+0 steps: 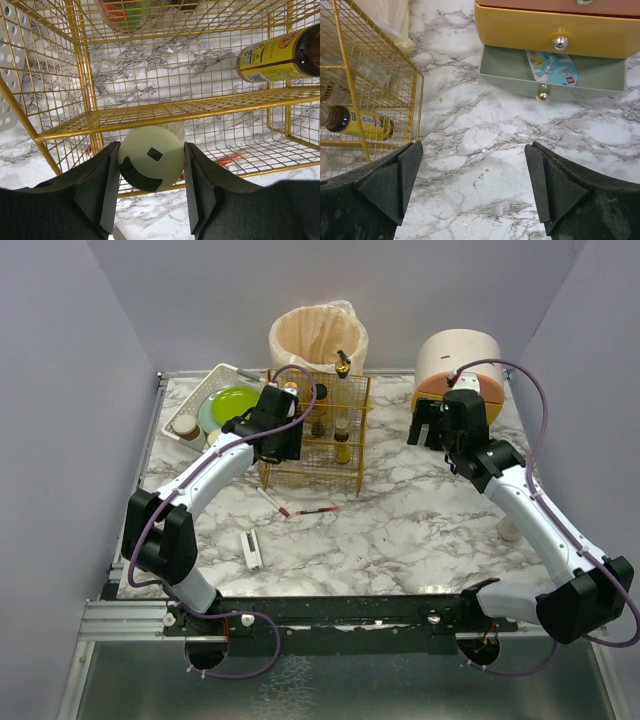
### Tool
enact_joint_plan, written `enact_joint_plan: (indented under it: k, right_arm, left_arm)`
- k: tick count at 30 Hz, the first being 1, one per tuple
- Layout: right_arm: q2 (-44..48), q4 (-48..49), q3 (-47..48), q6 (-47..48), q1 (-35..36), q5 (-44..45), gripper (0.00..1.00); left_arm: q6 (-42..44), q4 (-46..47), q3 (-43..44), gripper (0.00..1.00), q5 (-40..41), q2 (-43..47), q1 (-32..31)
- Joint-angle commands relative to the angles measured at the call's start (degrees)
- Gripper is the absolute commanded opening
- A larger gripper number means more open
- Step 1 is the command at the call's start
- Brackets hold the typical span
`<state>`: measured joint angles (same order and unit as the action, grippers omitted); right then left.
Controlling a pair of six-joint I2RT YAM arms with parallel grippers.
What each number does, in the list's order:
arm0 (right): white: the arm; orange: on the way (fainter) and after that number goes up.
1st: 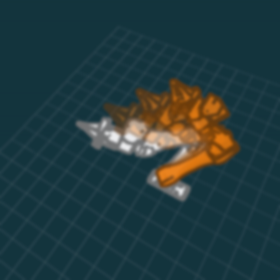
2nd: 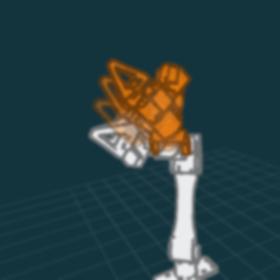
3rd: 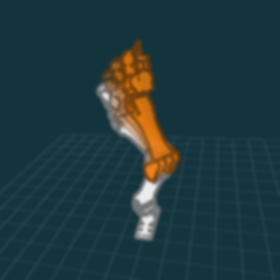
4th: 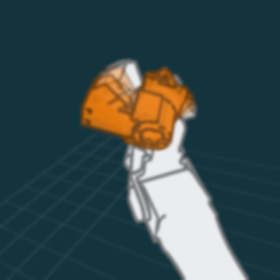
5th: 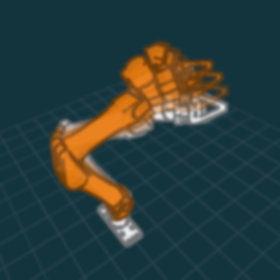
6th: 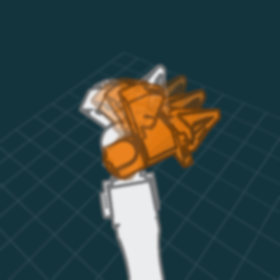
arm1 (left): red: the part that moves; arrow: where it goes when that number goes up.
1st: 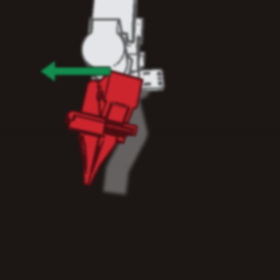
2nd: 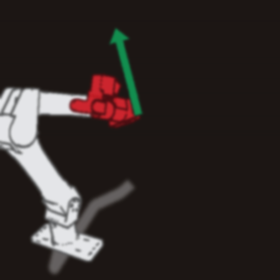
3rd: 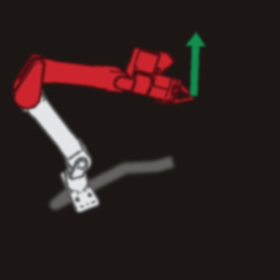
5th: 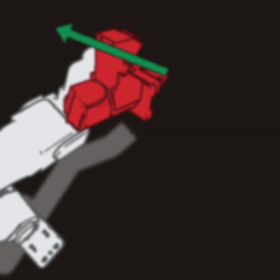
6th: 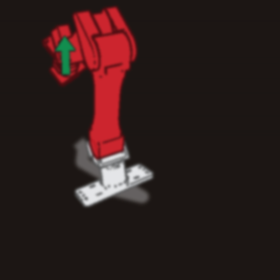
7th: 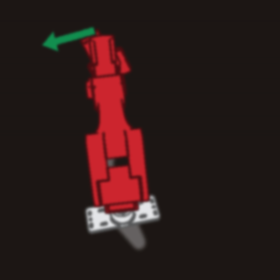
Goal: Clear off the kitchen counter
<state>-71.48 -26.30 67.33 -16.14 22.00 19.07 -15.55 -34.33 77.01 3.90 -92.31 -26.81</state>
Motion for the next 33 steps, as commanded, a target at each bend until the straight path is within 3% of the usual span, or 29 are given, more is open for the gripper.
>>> enact_joint_plan:
  k: [1, 9, 20, 27, 33]
  right_arm:
    - [2.5, -2.6, 1.18, -0.47, -0.46, 3.69, 0.93]
    - [3.09, -5.71, 2.51, -1.83, -7.16, 3.85, 0.93]
    - [8.14, -6.21, -1.43, -4.33, -19.14, 17.48, 0.94]
    - [6.9, -0.6, -8.58, -6.73, -34.49, 11.8, 0.95]
    - [4.97, -7.38, -9.14, -15.0, -37.03, 12.66, 0.98]
  left_arm:
    - [-0.18, 1.72, -0.55, 0.52, 1.88, -0.24, -0.35]
    - [-0.53, 0.31, 0.02, 0.83, 2.9, 1.98, -0.35]
    - [-0.62, -1.19, 0.69, 0.94, 3.93, 5.75, -0.34]
    - [-1.4, -3.03, 3.12, 0.99, 4.37, 5.15, -0.35]
    - [-0.82, -4.73, 7.15, 0.99, 2.27, 3.41, -0.35]
